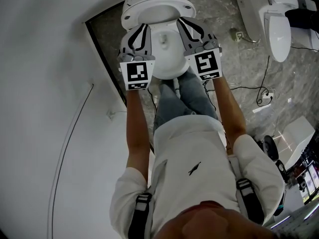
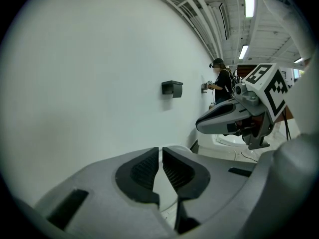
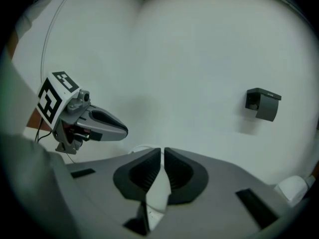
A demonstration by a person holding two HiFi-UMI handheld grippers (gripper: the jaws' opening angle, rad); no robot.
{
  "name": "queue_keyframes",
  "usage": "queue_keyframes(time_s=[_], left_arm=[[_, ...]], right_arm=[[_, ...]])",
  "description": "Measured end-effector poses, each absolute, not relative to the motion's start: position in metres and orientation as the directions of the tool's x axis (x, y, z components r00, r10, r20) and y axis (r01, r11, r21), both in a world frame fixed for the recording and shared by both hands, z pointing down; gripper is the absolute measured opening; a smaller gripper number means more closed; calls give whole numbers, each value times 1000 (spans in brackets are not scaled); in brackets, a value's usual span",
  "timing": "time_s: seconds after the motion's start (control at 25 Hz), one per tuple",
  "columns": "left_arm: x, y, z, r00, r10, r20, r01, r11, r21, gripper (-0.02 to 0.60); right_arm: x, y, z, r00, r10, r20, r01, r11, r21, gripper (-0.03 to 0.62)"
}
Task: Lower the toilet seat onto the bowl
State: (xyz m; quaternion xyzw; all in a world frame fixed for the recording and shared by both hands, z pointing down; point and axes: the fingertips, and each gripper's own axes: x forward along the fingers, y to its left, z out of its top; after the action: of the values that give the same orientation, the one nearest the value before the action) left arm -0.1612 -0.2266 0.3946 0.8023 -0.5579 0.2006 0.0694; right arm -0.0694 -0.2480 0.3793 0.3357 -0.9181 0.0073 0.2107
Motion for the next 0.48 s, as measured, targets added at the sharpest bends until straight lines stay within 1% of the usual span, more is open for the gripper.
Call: queue_keyframes(time_s=[0.48], left_arm=[[-176,-246,422,274,-849,452,-922,-365,-127,31]], right_arm=[[-76,-270,407,-667,-604,437,-594,785,178,34]])
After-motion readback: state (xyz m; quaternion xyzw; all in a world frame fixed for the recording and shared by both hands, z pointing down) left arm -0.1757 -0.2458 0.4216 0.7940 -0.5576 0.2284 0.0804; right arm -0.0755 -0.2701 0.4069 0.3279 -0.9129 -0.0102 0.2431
